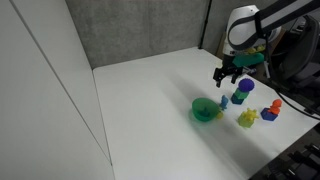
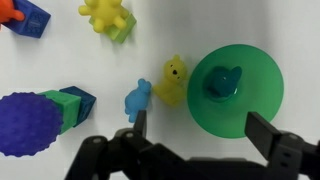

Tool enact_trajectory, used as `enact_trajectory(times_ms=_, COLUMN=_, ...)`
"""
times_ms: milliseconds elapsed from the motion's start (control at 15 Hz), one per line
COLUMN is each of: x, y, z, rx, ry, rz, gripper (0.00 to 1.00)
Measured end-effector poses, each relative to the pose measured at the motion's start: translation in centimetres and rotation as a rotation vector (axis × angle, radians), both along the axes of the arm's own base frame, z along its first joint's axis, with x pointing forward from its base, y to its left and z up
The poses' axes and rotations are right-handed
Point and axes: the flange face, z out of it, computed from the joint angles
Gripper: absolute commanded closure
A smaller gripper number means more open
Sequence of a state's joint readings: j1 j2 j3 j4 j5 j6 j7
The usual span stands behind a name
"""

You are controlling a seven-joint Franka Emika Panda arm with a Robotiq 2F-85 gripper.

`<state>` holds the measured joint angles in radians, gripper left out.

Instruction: Remove the green object from the bowl

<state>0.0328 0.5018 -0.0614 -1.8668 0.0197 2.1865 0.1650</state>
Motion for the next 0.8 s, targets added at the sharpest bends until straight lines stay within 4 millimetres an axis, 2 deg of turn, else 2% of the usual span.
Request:
enact_trajectory(times_ms=400, x=-3.7, y=3.6, z=8.1, rx=0.014, ry=-0.051, rz=0.066, gripper=0.0)
enact_trajectory(times_ms=800, x=-8.2, y=5.2, z=15.9, rx=0.024, ry=-0.12, rz=0.088, gripper=0.0)
